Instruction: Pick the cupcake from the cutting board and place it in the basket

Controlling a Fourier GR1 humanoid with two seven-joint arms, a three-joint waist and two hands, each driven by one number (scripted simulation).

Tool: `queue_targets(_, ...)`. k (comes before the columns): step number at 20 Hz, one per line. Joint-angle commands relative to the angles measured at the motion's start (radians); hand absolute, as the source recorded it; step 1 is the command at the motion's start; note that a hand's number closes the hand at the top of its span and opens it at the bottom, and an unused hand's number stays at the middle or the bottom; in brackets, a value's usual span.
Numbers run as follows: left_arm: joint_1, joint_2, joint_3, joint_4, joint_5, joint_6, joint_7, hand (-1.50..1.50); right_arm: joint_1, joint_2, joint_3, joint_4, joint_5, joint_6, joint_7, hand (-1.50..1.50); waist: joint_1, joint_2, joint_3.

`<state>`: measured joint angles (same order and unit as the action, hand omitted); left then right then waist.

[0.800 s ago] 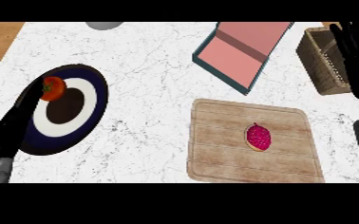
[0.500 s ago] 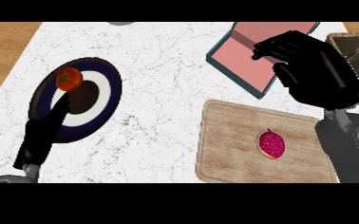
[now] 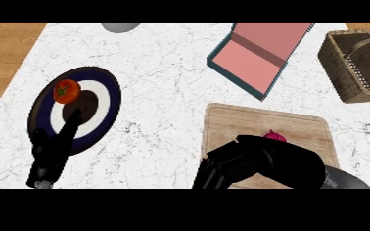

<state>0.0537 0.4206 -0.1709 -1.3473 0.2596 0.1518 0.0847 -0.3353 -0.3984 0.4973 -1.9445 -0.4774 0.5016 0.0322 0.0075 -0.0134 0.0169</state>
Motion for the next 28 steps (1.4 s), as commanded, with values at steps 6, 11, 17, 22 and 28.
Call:
queue_targets(6,0.074,-0.033,-0.022,-0.030,0.035,0.005,0.107,0.00,-0.167,-0.266,-0.218,-0.154,0.361,0.026,0.042,-1.50,-0.025,0.002,-0.016)
queue_targets(11,0.084,-0.064,-0.051,-0.019,0.001,0.019,0.094,0.00,-0.301,-0.439,-0.380,-0.096,0.283,0.190,0.022,-1.50,-0.012,0.011,-0.018)
queue_targets(17,0.077,-0.042,-0.029,-0.045,0.015,-0.014,0.108,0.00,-0.425,-0.634,-0.435,0.034,0.200,0.454,-0.022,-1.50,0.007,0.014,-0.019)
queue_targets(22,0.047,-0.035,-0.007,-0.025,0.011,-0.017,0.122,0.00,-0.450,-0.702,-0.404,0.073,0.305,0.626,-0.107,-1.50,0.014,0.020,-0.018)
queue_targets(28,0.071,-0.069,-0.032,-0.057,-0.011,0.001,0.136,0.00,-0.413,-0.710,-0.405,0.078,0.415,0.626,-0.219,-1.50,0.015,0.021,-0.014)
